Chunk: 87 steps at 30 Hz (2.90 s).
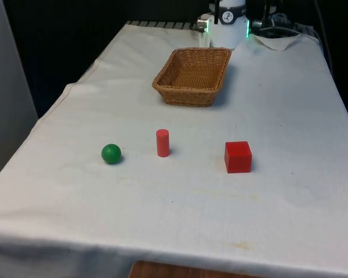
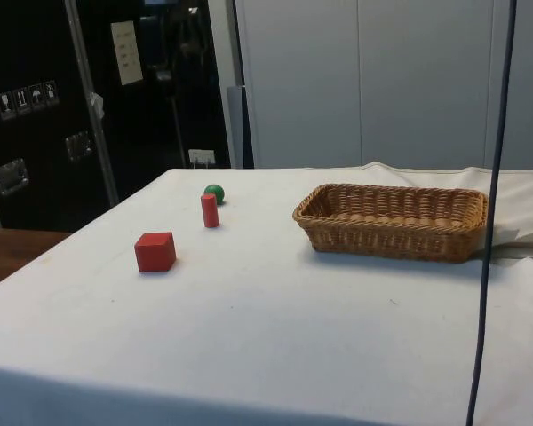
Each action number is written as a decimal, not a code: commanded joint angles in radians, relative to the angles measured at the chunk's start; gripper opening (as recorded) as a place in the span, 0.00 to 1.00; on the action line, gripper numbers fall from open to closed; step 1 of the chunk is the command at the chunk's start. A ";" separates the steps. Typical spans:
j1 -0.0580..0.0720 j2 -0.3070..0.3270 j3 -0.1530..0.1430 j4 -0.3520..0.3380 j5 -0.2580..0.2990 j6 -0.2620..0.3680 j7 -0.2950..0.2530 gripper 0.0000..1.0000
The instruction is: Pick up the object to the left of the cylinder and place it into the basket.
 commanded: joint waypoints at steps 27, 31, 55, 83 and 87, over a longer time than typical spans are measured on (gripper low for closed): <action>-0.003 0.137 0.019 0.018 0.018 0.189 0.008 1.00; -0.008 0.158 0.025 0.018 0.035 0.238 -0.013 1.00; -0.015 0.275 0.033 0.047 0.131 0.359 -0.127 1.00; -0.023 0.423 0.039 0.092 0.316 0.408 -0.307 1.00; -0.025 0.460 0.040 0.110 0.343 0.429 -0.334 1.00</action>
